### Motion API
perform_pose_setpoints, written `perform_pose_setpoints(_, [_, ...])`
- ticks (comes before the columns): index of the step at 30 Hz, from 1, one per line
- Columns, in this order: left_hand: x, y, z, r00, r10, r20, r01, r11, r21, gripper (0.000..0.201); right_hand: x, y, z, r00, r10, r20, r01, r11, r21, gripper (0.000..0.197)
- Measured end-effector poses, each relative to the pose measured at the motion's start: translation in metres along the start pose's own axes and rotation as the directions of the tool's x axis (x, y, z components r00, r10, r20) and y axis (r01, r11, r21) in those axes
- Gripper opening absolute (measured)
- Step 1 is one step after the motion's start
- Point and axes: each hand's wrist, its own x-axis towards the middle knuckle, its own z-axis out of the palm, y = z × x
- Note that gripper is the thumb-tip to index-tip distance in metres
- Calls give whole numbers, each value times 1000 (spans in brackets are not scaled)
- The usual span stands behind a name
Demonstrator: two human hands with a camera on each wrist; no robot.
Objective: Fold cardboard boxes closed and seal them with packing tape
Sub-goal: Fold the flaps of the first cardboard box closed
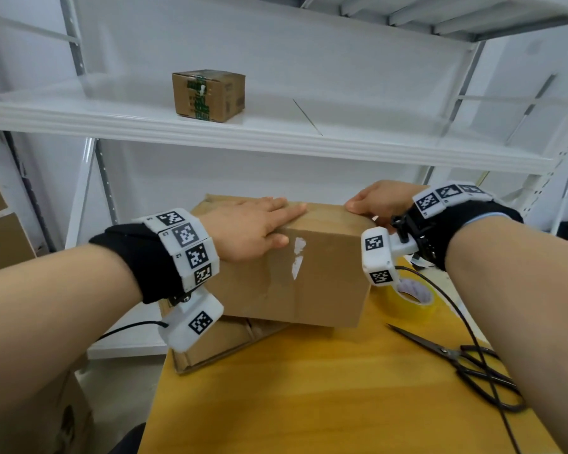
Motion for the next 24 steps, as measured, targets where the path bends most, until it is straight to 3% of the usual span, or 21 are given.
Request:
perform_pose_setpoints(3, [12,3,-2,1000,-3,20,3,1000,5,64,3,1,0,998,-41,-41,41,999,-12,29])
perform_pose_setpoints(7, [19,21,9,994,-3,112,-6,996,86,63,11,19,18,993,5,118,11,990,-140,37])
perform_pose_setpoints(11, [13,24,12,990,19,138,-34,993,109,65,11,16,13,968,40,247,-25,998,-61,39])
perform_pose_setpoints(15, [5,28,18,993,17,113,-29,994,104,66,8,0,15,922,37,385,-44,999,10,22])
perform_pose_setpoints(20, [6,30,22,995,13,102,-23,995,99,66,5,3,23,920,42,389,-78,994,76,44])
perform_pose_setpoints(24, [8,31,21,994,-4,106,-7,994,105,68,4,-2,28,974,-16,227,49,989,-141,53])
